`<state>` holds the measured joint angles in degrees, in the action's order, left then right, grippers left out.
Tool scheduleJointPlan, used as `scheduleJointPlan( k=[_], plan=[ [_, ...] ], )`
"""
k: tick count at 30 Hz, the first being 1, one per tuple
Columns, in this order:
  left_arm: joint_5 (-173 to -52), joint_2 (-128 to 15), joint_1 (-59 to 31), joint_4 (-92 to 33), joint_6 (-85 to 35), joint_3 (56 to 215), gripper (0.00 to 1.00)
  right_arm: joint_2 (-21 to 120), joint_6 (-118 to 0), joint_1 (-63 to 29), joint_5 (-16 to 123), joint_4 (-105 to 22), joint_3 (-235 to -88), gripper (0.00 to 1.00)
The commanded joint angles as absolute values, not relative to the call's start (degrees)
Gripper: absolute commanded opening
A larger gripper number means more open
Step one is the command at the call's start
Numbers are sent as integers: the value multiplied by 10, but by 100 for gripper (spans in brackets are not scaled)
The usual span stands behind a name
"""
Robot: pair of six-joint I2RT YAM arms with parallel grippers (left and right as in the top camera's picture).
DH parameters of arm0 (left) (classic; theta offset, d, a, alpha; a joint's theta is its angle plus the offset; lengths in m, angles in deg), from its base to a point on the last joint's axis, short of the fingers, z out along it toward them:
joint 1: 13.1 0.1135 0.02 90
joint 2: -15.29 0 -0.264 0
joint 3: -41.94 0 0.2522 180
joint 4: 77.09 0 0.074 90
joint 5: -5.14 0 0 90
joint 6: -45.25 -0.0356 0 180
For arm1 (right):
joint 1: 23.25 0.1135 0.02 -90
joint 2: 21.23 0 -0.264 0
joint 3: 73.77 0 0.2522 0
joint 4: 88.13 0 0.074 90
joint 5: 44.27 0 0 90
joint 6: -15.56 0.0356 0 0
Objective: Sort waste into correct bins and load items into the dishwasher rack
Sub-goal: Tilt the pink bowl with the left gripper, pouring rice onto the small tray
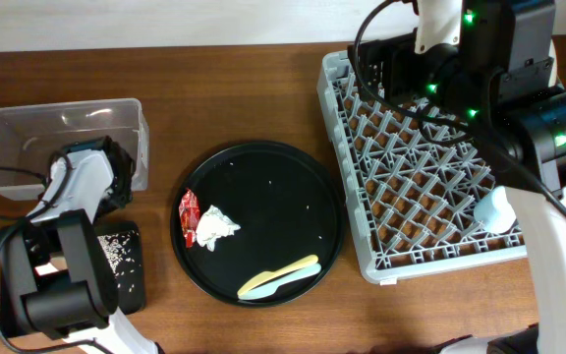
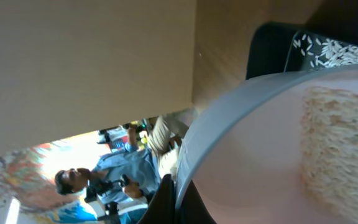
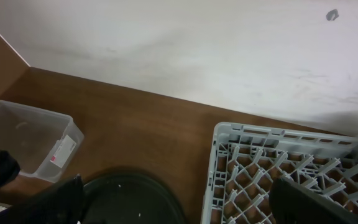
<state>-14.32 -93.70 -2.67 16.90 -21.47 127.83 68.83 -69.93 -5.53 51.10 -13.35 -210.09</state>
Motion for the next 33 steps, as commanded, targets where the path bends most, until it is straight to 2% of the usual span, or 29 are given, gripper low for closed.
scheduleJointPlan(
  k=[1, 9, 14, 24, 27, 29, 31, 33],
  plan=[
    [-114, -938, -38, 170, -226, 1273, 0, 688, -695, -53, 504, -135, -2100, 98],
    [-163, -932, -13, 185, -204, 1263, 0, 688, -695, -53, 504, -135, -2100, 98],
    [-172, -932, 37, 190, -232, 1245, 0, 688, -695, -53, 504, -135, -2100, 98],
    [-139, -926, -10, 153, -256, 1258, 0, 688, -695, -53, 504, -135, -2100, 98],
    [-182, -913, -40, 134, -273, 1265, 1, 688, -695, -53, 504, -135, -2100, 98],
    [-127, -913, -27, 130, -289, 1247, 0, 688, -695, -53, 504, -135, -2100, 98],
    [-179, -914, -5, 133, -320, 1245, 0, 688, -695, -53, 504, -135, -2100, 98],
    [-233, -901, -33, 115, -318, 1261, 0, 688, -695, -53, 504, -135, -2100, 98]
  ],
)
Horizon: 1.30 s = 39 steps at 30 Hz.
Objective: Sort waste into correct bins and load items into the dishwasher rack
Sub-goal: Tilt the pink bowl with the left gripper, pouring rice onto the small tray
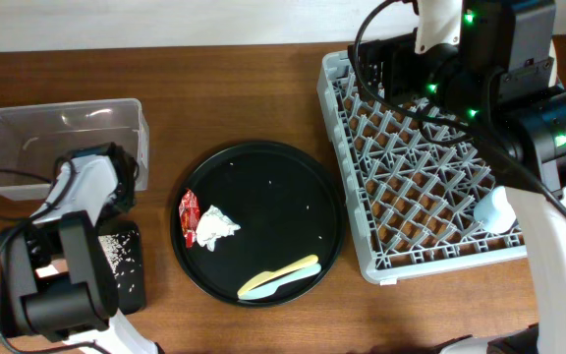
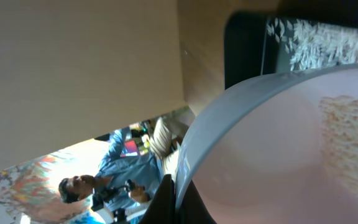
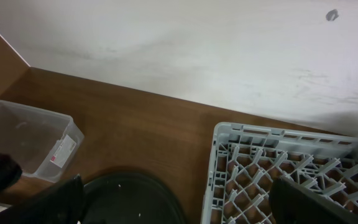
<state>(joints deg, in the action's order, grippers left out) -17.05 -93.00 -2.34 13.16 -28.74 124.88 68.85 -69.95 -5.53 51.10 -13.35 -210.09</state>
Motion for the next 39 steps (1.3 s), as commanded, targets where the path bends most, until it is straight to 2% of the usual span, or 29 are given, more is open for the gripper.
scheduleJointPlan(
  k=[1, 3, 7, 11, 17, 21, 23, 25, 27, 30, 32, 35, 39],
  plan=[
    [-205, -895, -45, 110, -318, 1260, 0, 688, -695, -53, 504, -135, -2100, 98],
    [-127, -894, -43, 115, -318, 1252, 1, 688, -695, -53, 504, -135, -2100, 98],
    [-164, -892, 21, 153, -318, 1243, 0, 689, -695, -53, 504, -135, -2100, 98],
    [-130, -875, 9, 147, -318, 1255, 1, 689, -695, -53, 504, -135, -2100, 98],
    [-156, -871, -6, 134, -318, 1257, 1, 689, -695, -53, 504, -135, -2100, 98],
    [-110, -871, -16, 125, -318, 1248, 0, 689, -695, -53, 504, -135, -2100, 98],
    [-142, -870, 2, 136, -327, 1248, 0, 689, -695, -53, 504, -135, -2100, 98],
    [-178, -857, -26, 122, -325, 1256, 1, 689, -695, -53, 504, -135, -2100, 98],
    [-108, -850, -32, 113, -325, 1250, 0, 689, -695, -53, 504, -135, -2100, 98],
    [-195, -843, -30, 103, -329, 1249, 0, 689, -695, -53, 504, -135, -2100, 98],
    [-145, -844, -28, 113, -342, 1247, 0, 689, -695, -53, 504, -135, -2100, 98],
    [-151, -827, -49, 101, -358, 1250, 0, 689, -695, -53, 504, -135, -2100, 98],
    [-106, -827, -5, 128, -361, 1245, 1, 689, -695, -53, 504, -135, -2100, 98]
  ],
)
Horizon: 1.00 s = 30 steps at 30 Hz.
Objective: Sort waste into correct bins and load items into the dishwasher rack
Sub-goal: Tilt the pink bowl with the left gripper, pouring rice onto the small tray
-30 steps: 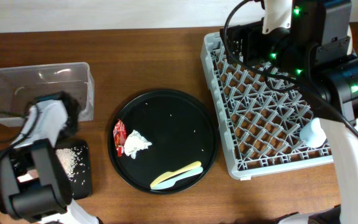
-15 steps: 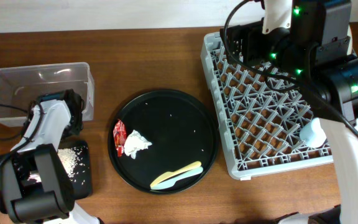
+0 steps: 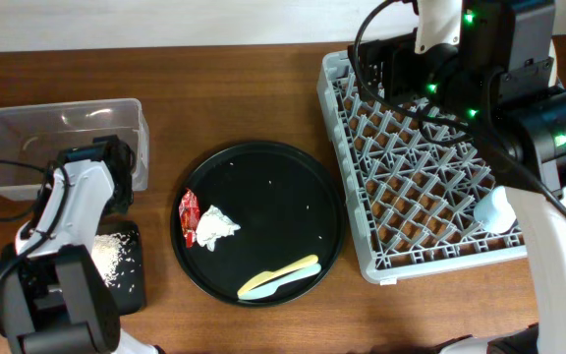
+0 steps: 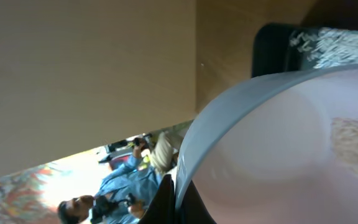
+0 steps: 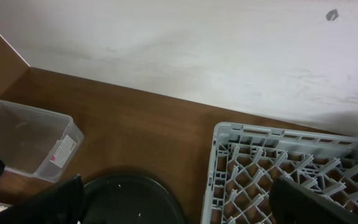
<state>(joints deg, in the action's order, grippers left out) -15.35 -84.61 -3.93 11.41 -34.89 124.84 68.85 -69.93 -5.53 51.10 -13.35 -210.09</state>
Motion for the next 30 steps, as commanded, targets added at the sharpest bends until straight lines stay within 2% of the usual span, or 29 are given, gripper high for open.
scheduleJointPlan(
  k=[1, 14, 20, 21, 23, 30],
  plan=[
    [-77, -827, 3, 139, -375, 1245, 1, 689, -695, -53, 504, -135, -2100, 98],
    [-80, -811, -18, 149, -383, 1241, 0, 689, -695, -53, 504, -135, -2100, 98],
    [-191, -812, -43, 97, -359, 1219, 0, 689, -695, -53, 504, -135, -2100, 98],
    [-171, -813, -43, 105, -370, 1215, 0, 689, -695, -53, 504, -135, -2100, 98],
    [-53, -809, -56, 122, -384, 1218, 0, 689, -695, -53, 504, -135, -2100, 98],
    [-28, -785, -73, 110, -384, 1219, 0, 689, -695, -53, 504, -135, -2100, 98]
  ],
)
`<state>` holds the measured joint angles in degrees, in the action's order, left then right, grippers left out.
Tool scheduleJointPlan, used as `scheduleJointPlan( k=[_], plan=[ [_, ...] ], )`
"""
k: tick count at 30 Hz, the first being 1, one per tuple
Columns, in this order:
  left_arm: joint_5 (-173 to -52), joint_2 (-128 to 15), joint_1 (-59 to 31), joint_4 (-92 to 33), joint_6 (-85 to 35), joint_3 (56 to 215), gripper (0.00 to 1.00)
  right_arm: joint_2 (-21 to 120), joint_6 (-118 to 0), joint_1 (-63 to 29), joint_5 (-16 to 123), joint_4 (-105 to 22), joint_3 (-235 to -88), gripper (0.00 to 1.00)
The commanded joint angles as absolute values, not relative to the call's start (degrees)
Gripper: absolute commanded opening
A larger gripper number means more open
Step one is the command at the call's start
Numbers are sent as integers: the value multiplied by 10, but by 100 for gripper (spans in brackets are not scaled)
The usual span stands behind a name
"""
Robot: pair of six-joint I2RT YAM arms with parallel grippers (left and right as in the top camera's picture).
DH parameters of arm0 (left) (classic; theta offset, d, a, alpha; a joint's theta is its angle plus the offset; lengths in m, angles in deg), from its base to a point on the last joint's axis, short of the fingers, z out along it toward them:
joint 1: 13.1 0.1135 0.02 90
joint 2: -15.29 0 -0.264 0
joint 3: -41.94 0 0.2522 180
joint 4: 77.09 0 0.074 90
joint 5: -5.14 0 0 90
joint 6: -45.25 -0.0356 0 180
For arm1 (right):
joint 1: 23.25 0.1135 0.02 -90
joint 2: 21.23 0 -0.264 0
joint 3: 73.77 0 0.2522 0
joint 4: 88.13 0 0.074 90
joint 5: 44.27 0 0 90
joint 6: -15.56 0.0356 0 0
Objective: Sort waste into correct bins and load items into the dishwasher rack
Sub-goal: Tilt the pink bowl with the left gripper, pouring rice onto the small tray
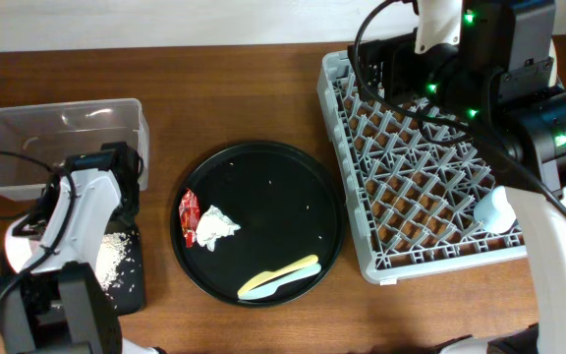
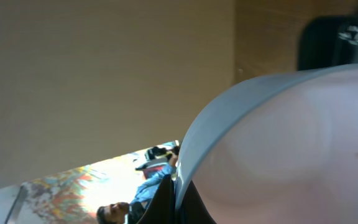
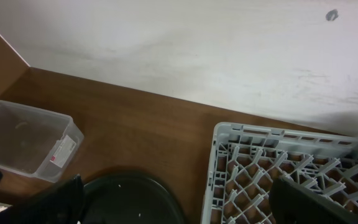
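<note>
My left gripper (image 2: 178, 200) is shut on the rim of a grey-blue bowl (image 2: 278, 143), which is tipped on its side. Its pale inside shows only a few rice grains at the right edge. Beyond it is the black bin (image 2: 328, 37) with rice; overhead, that black bin (image 1: 131, 287) holds a rice pile (image 1: 116, 251) under my left arm (image 1: 82, 202), which hides the bowl. My right gripper (image 3: 185, 208) is open and empty, high over the dish rack (image 1: 362, 231).
A clear bin (image 1: 28, 133) stands behind the black one. The round black tray (image 1: 283, 187) carries a red wrapper (image 1: 189, 212), a crumpled tissue (image 1: 216, 224) and yellow and pale blue utensils (image 1: 278, 275). A pale blue cup (image 1: 494, 208) sits in the rack.
The rice patch inside the tipped bowl has shrunk to a few grains. Overhead, my left wrist has shifted right, and the rice pile in the black bin is a little larger. The right arm is unchanged.
At first the bowl, held tipped over the black bin, had a broad patch of rice inside. At each later moment the patch was smaller and lay nearer the bowl's edge. Now the bowl is almost bare and the bin holds more rice.
</note>
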<state>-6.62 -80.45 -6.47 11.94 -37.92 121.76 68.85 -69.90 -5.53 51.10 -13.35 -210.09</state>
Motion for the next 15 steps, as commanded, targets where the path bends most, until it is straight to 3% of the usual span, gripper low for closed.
scheduleJointPlan(
  k=[1, 8, 12, 15],
  plan=[
    [-33, -785, -76, 108, -384, 1219, 1, 689, -695, -53, 504, -135, -2100, 98],
    [-140, -787, -64, 89, -376, 1209, 0, 689, -695, -53, 504, -135, -2100, 98],
    [16, -776, -88, 103, -450, 1217, 1, 689, -695, -53, 504, -135, -2100, 98],
    [-111, -747, -121, 61, -398, 1216, 1, 689, -695, -53, 504, -135, -2100, 98]
  ],
)
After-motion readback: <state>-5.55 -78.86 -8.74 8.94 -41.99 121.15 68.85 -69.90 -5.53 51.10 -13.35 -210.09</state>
